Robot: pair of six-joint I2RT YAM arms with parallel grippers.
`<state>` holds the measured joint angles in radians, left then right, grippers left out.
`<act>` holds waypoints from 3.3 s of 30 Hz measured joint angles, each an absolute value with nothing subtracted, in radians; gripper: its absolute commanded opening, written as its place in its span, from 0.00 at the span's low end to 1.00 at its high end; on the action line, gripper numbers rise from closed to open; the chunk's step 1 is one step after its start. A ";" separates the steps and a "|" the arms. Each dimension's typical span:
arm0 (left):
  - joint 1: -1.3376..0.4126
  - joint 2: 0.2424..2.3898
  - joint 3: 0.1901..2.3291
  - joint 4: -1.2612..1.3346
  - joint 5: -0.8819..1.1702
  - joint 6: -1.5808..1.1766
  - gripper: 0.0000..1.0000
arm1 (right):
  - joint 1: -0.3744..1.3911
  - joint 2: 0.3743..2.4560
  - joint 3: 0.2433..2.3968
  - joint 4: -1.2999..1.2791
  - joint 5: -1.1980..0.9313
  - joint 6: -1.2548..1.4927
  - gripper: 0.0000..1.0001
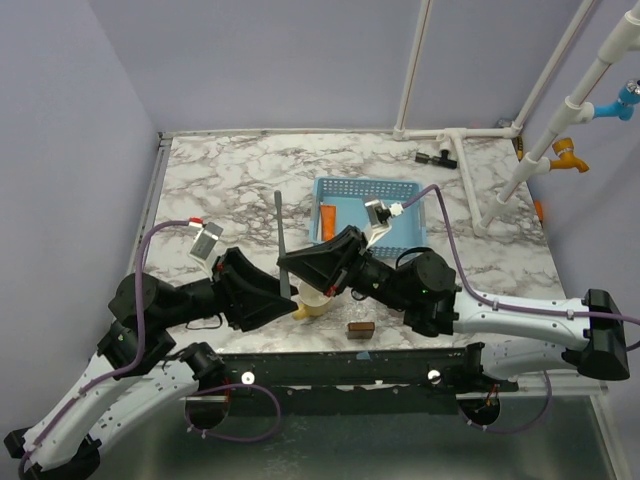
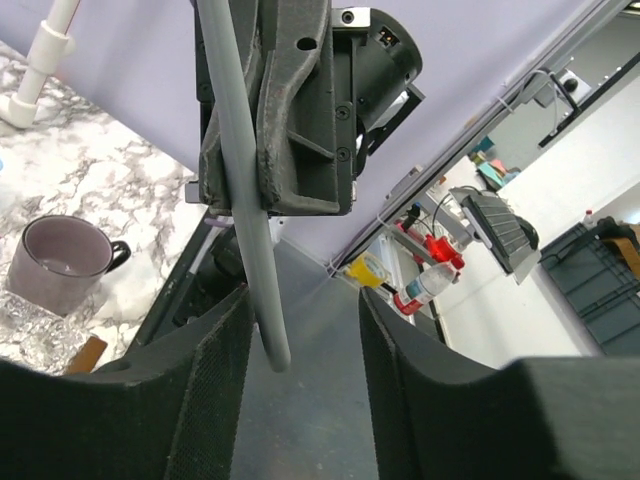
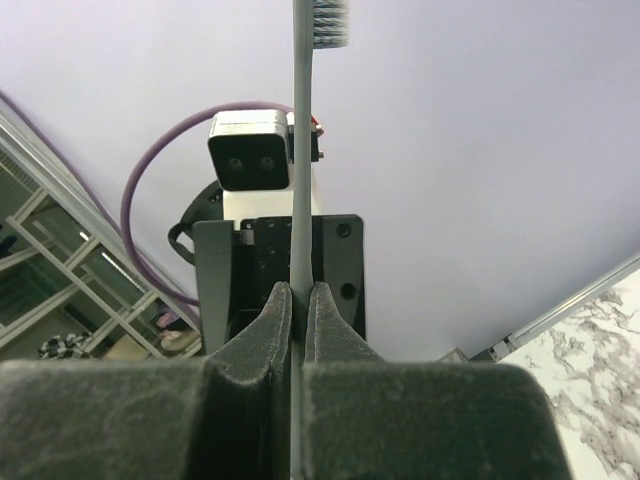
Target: Prepare toiletry sets of a toothbrush and toothpaste on the tray
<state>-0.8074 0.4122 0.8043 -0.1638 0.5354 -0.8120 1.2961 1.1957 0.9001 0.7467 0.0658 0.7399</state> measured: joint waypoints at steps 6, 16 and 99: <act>-0.807 0.410 0.798 -0.120 0.554 -0.838 0.23 | 1.299 1.181 0.892 0.774 0.078 0.739 0.01; -0.807 0.423 0.795 -0.110 0.560 -0.855 0.00 | 1.310 1.151 0.869 0.793 0.094 0.719 0.07; -0.886 0.458 1.019 -1.027 -0.030 -0.178 0.00 | 1.042 1.556 1.765 -0.579 -0.151 0.781 0.35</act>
